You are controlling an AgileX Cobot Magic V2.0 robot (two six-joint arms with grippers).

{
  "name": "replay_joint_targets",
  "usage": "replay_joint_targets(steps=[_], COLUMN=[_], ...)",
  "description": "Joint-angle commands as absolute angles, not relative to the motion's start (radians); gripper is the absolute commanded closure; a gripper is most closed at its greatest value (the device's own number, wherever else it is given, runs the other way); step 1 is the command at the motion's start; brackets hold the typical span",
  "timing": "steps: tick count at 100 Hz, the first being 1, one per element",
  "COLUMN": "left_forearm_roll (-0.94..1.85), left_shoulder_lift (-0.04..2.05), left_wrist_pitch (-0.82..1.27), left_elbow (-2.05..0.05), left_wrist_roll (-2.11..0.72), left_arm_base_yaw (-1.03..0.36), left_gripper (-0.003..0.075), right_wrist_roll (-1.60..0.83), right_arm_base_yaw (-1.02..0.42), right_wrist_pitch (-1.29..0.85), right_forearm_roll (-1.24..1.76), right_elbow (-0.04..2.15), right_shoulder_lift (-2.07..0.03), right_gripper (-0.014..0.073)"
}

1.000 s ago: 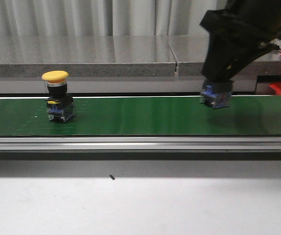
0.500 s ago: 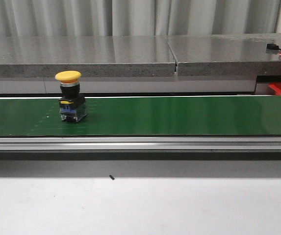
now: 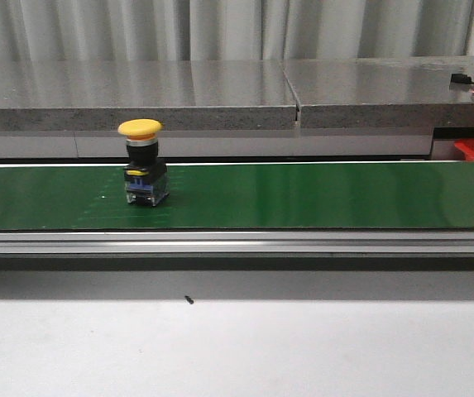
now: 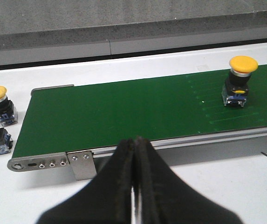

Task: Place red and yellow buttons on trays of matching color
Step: 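Carry the yellow button over the yellow tray and release it, then move the right gripper back over the belt above the second yellow button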

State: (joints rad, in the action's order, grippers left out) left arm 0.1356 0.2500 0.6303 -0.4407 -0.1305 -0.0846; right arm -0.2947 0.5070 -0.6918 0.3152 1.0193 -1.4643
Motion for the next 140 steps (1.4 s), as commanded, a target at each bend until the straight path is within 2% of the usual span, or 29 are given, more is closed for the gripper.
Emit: replay_joint_targets(steps=[1,68,97,107,124,140], left_forearm_roll=[0.150,0.150,0.150,0.150,0.150,0.150], left_shoulder_lift=[0.258,0.258,0.258,0.258,0.258,0.258], left_wrist_pitch=[0.559,0.559,0.559,0.559,0.559,0.559], left_elbow=[-0.467,-0.467,-0.467,-0.467,-0.467,-0.467], left_wrist_roll=[-0.120,-0.120,-0.120,-0.120,-0.120,-0.120], left_arm_base_yaw=[-0.091,-0.091,-0.091,-0.091,-0.091,-0.091], left_gripper=[0.0741,0.0741,0.0741,0.0741,0.0741,0.0741], right_wrist_roll=[-0.296,-0.304,-0.305,-0.305,-0.305,-0.305], right_arm_base_yaw=[0.514,0.460,0.457,0.457,0.457,0.457], right_wrist_pitch=[-0.619,-0.542,-0.546,-0.559,-0.565,-0.567], right_forearm_roll=[0.338,0.346,0.345,0.345,0.345,0.345], right_elbow=[1.041,1.041,1.041,1.041,1.041,1.043], right_shoulder_lift=[-1.474,-1.647,-1.652,-1.652,-1.652,-1.650], right_gripper=[0.0410,0.0410,0.0403,0.0328,0.0134,0.0112])
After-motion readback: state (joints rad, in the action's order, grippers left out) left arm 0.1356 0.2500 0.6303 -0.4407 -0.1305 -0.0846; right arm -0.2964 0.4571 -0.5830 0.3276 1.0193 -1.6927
